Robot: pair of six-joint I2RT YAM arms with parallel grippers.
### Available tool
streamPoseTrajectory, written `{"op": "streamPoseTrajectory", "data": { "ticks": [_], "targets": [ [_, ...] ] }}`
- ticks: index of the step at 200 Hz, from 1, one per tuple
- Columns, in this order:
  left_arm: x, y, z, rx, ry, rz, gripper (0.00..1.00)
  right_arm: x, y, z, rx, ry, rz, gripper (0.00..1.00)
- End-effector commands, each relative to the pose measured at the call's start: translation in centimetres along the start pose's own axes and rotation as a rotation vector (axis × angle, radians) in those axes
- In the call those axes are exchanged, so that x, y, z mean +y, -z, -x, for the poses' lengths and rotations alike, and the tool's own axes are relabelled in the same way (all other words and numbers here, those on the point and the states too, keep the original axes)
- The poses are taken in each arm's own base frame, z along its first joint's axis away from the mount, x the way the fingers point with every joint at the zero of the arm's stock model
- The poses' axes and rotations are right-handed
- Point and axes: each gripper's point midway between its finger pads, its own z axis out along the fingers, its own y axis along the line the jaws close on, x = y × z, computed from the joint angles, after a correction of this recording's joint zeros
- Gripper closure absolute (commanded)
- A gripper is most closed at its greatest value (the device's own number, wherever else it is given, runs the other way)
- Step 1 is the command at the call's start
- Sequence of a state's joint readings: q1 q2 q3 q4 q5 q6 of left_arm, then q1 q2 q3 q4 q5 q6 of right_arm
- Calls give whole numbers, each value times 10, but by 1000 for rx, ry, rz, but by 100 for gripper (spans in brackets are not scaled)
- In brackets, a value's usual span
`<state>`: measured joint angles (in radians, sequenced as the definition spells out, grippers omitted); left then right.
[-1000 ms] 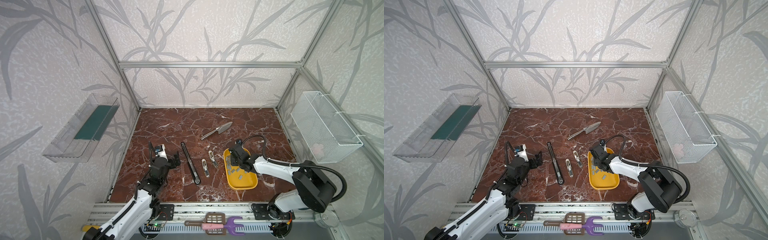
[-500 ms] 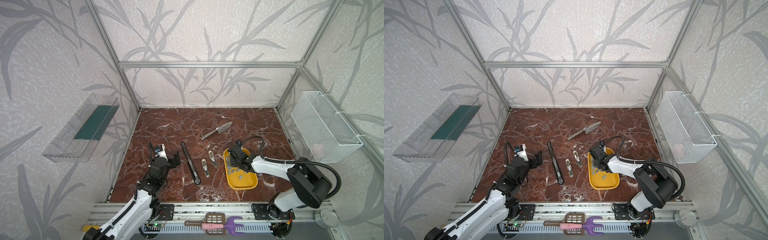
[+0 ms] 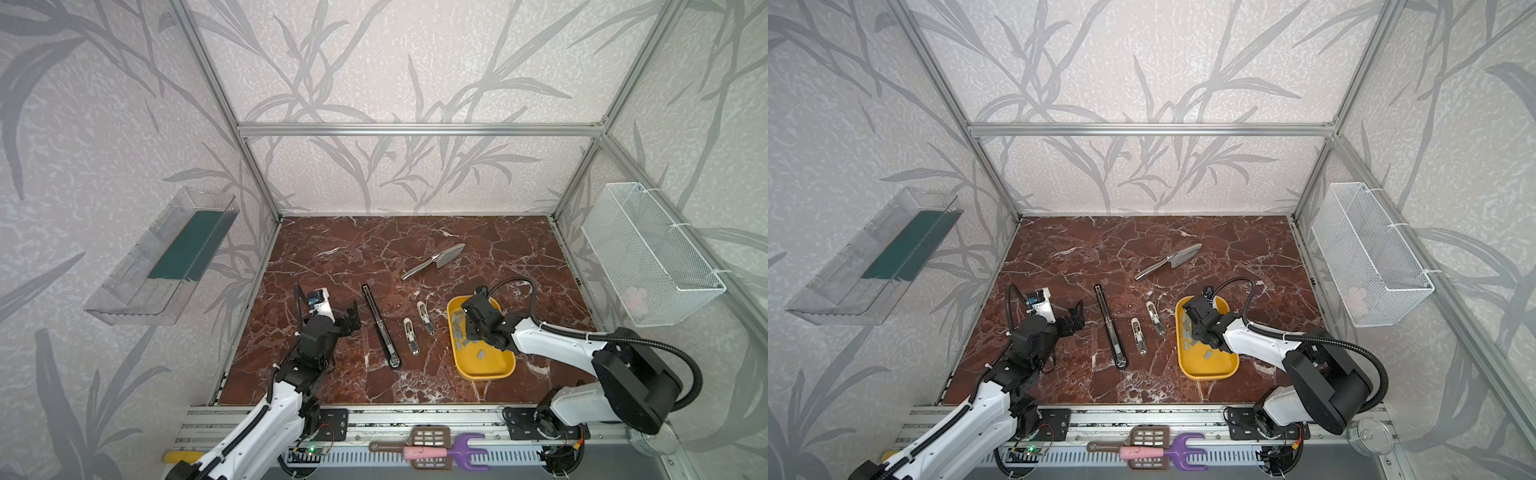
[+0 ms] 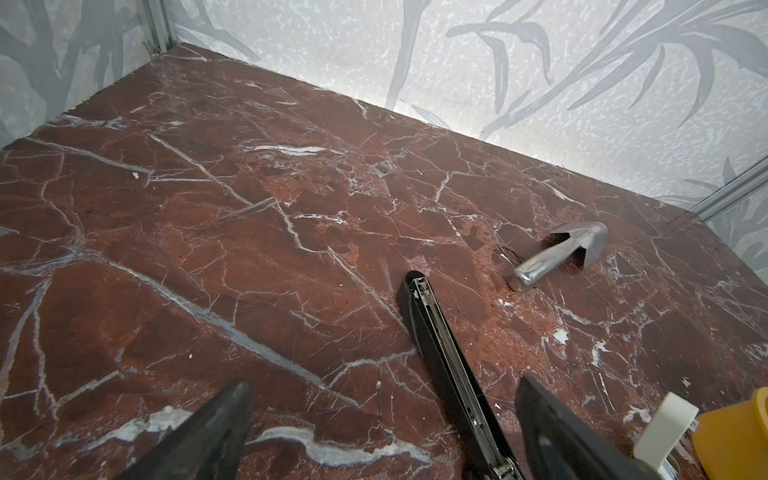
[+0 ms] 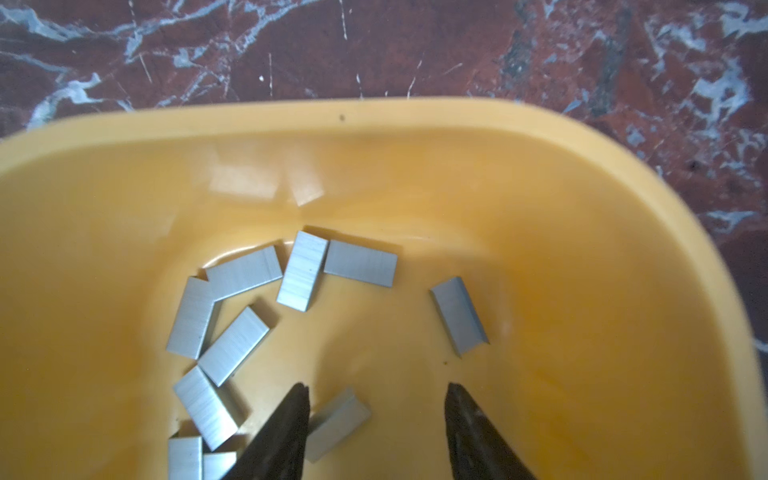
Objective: Load the staples into the stapler
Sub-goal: 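Position the open right gripper over a staple strip in the yellow tray, then lower and close the right gripper on a silver staple strip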
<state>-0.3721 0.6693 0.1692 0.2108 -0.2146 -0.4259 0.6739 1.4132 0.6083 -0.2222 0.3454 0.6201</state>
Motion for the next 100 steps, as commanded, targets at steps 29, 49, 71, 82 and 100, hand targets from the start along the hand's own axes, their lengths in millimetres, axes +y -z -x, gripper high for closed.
{"op": "streamPoseTrajectory", "data": {
  "ticks": [29,49,71,82,100],
  "targets": [
    [0,1,2,-15,3,-5,1,8,17,5,0,-83,69,40],
    [-1,2,2,-18,5,-10,1,8,29,6,-23,-150,108,38],
    [-1,3,3,-26,6,-13,1,8,37,5,-46,-233,150,38],
    [-1,4,4,-30,8,-15,1,10,39,4,-49,-272,177,38],
    [-1,5,4,-36,9,-20,1,14,37,-1,-33,-336,213,39]
  ]
}}
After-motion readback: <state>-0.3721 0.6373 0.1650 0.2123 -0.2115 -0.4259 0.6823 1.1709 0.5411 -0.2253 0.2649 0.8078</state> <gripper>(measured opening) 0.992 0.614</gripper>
